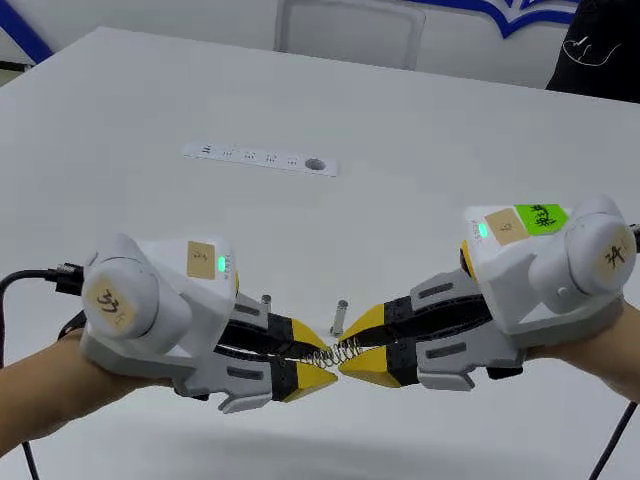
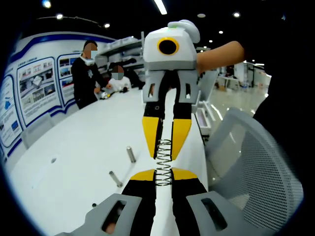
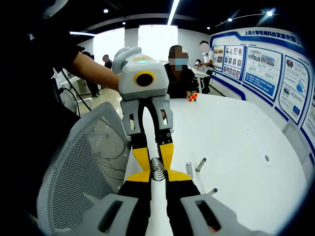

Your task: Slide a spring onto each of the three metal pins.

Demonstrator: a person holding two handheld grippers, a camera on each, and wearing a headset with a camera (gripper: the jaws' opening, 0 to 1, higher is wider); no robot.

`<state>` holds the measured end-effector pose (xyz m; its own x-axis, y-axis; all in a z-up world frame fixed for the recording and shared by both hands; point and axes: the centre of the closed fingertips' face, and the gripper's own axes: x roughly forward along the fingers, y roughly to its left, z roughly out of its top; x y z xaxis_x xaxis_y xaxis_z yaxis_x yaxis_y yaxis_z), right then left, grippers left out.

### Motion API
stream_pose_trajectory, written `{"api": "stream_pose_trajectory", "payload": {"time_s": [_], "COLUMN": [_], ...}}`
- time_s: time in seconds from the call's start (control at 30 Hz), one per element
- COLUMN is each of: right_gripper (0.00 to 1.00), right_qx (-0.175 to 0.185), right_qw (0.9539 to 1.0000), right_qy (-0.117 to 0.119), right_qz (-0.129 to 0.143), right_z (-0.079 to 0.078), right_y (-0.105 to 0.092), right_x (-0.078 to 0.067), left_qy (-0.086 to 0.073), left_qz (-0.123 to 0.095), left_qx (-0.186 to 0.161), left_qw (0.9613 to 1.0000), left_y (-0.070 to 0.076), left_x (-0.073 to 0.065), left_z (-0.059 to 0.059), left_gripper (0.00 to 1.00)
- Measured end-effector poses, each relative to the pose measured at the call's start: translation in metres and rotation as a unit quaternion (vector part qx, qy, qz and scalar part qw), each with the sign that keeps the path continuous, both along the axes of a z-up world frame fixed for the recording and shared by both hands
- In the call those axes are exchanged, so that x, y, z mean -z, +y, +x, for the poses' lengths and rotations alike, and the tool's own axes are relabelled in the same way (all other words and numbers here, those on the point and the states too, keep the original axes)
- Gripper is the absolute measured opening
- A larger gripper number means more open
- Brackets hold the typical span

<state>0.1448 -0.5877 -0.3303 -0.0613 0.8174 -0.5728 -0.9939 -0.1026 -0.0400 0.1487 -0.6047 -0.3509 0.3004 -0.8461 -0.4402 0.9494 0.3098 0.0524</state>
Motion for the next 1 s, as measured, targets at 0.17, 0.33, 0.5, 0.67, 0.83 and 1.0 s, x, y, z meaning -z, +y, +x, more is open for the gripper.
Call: {"api": "stream_pose_trajectory", "payload": {"time_s": [0.17,0.33,0.5,0.67,0.83,1.0], "right_gripper": [0.11,0.11,0.11,0.11,0.11,0.11], "right_qx": [0.000,0.005,0.002,0.005,0.011,0.020], "right_qw": [0.9999,0.9990,0.9988,0.9989,0.9987,0.9983], "right_qy": [0.004,0.026,0.031,0.030,0.029,0.025], "right_qz": [0.014,0.036,0.038,0.037,0.042,0.049], "right_z": [-0.001,-0.003,-0.004,-0.003,0.000,0.008], "right_y": [0.006,0.012,0.020,0.021,0.024,0.025], "right_x": [-0.007,-0.014,-0.015,-0.014,-0.017,-0.021], "left_qy": [-0.004,0.004,-0.001,0.001,-0.003,-0.008], "left_qz": [-0.001,-0.018,-0.014,-0.017,-0.033,-0.026], "left_qx": [-0.001,-0.001,-0.001,-0.011,-0.025,-0.041], "left_qw": [1.0000,0.9998,0.9999,0.9998,0.9992,0.9988], "left_y": [-0.001,-0.002,-0.004,0.000,0.005,0.013], "left_x": [-0.001,-0.004,-0.003,-0.002,-0.006,-0.005], "left_z": [0.003,0.001,0.001,0.002,0.006,0.011], "left_gripper": [0.10,0.10,0.10,0.11,0.11,0.19]}}
